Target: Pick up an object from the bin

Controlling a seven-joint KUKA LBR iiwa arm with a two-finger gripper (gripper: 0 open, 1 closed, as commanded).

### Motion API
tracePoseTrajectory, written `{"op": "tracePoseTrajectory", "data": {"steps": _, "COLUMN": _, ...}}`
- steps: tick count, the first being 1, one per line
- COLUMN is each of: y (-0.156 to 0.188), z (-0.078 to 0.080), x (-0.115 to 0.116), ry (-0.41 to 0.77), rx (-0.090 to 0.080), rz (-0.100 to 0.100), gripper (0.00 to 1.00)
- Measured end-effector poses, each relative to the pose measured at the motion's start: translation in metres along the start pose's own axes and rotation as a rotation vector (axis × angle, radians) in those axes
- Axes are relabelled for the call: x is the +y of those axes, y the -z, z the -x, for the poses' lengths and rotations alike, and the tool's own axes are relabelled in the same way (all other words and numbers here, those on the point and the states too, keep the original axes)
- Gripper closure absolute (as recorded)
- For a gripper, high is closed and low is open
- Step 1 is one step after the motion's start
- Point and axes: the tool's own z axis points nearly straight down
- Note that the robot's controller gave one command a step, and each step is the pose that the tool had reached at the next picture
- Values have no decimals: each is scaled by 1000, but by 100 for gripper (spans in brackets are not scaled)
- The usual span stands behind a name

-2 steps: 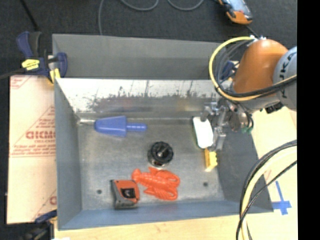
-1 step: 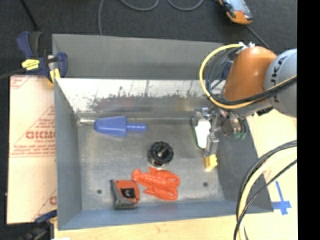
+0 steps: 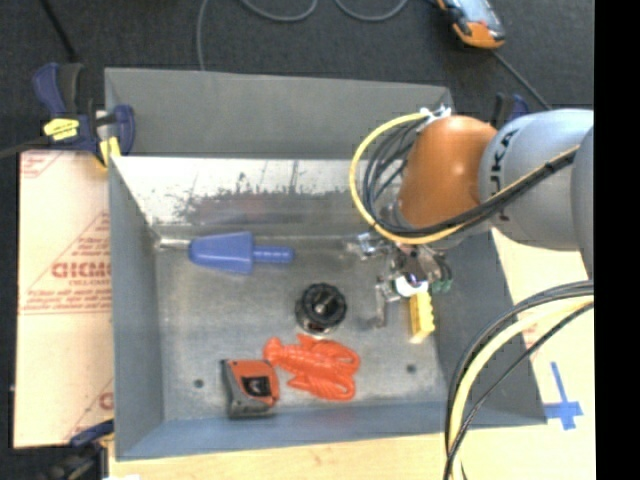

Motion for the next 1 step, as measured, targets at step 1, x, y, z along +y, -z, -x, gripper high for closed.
{"op": "tracePoseTrajectory", "data": {"steps": 1, "y": -8, "z": -15, "x": 16, "ry": -193, "rx": 3, "rz": 2, "gripper": 0}}
